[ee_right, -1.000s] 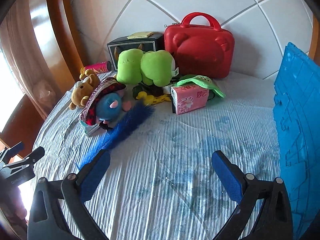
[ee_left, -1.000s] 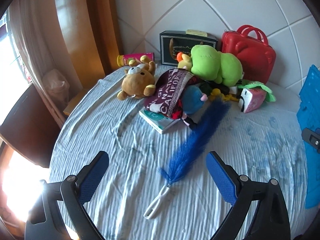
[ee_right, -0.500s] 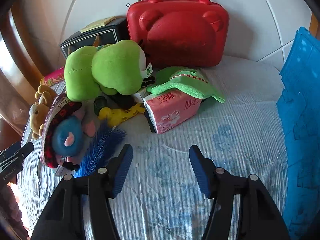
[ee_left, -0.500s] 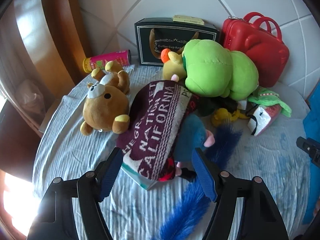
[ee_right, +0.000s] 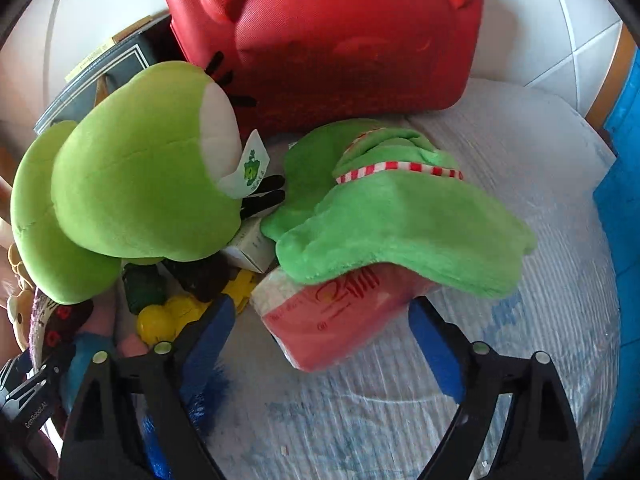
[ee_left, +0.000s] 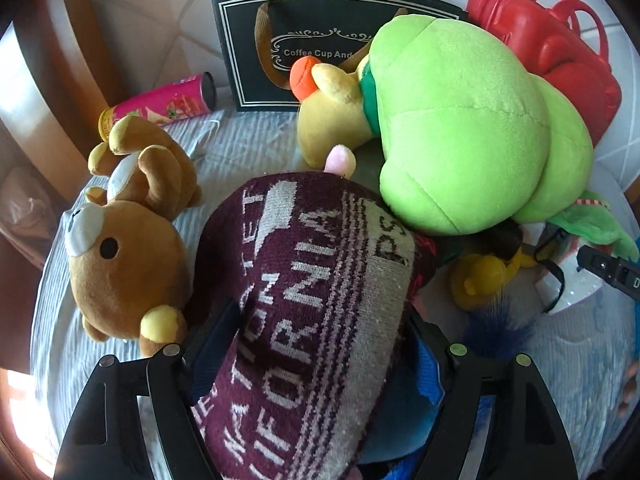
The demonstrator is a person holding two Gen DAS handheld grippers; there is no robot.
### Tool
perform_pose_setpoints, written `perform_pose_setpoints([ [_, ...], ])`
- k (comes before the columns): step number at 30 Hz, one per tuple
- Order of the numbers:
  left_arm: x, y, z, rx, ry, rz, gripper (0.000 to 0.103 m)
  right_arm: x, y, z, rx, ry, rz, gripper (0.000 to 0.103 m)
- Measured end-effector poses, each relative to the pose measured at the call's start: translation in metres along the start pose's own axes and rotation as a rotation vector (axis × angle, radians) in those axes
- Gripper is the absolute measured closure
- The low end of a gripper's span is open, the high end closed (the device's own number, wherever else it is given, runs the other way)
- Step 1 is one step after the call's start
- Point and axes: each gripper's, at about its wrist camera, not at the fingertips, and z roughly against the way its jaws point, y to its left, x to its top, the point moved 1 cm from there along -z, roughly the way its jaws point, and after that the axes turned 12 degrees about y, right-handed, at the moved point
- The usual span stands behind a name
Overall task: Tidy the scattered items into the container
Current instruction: 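Grasp the maroon California knit hat with left gripper while right gripper grasps the pink tissue pack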
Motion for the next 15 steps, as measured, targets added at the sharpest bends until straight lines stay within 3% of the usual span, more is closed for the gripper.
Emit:
perform_pose_setpoints([
  [3,0.008,0.0,-0.011,-0.021,0.02,0.011,0.025,0.005,-0.002,-0.014,-0.025,0.006,-0.016,0.001],
  [10,-0.008,0.002,0.005,-0.023,-0.026,0.013,0.053,-0.019,-0.022,-0.003,-0.004,0.014,0.014,0.032],
  [11,-0.013,0.003,0.011,-0.016,-0.037,0.012,0.055,-0.028,-0.024,0.0,0.0,0.02,0.023,0.033],
  [13,-0.027,0.006,0.027,0.007,-0.057,0.008,0.07,-0.045,-0.028,0.007,0.008,0.032,0.041,0.034],
  [15,-0.042,0.011,0.042,0.013,-0.064,0.015,0.074,-0.069,-0.032,0.014,0.018,0.045,0.057,0.034],
])
